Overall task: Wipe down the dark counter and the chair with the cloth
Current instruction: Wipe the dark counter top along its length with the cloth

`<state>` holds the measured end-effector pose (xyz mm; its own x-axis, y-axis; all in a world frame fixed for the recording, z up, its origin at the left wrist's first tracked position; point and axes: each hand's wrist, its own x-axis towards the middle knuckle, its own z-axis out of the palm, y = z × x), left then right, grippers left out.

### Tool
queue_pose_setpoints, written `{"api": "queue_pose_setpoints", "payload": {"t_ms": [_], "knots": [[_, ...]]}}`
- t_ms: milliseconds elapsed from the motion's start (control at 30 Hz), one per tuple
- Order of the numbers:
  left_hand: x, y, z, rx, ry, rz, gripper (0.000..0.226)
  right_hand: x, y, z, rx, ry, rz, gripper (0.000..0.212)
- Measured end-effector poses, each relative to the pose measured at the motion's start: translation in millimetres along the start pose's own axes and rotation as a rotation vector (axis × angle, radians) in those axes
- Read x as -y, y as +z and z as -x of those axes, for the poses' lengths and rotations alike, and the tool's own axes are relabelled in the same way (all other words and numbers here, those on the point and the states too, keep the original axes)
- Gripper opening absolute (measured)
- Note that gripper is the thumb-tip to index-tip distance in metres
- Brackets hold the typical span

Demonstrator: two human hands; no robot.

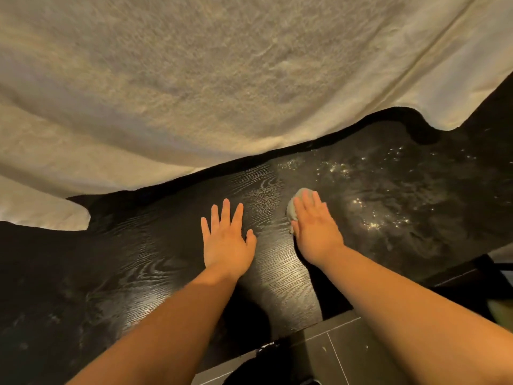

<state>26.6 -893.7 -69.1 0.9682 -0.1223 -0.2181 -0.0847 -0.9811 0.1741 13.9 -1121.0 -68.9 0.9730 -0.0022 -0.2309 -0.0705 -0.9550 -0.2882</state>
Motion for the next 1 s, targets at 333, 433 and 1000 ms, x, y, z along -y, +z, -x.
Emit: {"api": "queue_pose_setpoints", "payload": {"t_ms": [333, 433, 1000], "knots": [[-2, 3, -2, 0.017, -0.012, -0.041, 0.074, -55, -17, -25, 0.008, -0.019, 0.06, 0.059], [-2, 6, -3, -0.037, -0.015, -0.052, 0.075, -39, -16, -33, -0.049, 0.132, 0.082, 0.06], [0, 11, -4, -0.021, -0.028, -0.028, 0.075, -12, -13, -50, -0.096, 0.072, 0.029, 0.061]]}}
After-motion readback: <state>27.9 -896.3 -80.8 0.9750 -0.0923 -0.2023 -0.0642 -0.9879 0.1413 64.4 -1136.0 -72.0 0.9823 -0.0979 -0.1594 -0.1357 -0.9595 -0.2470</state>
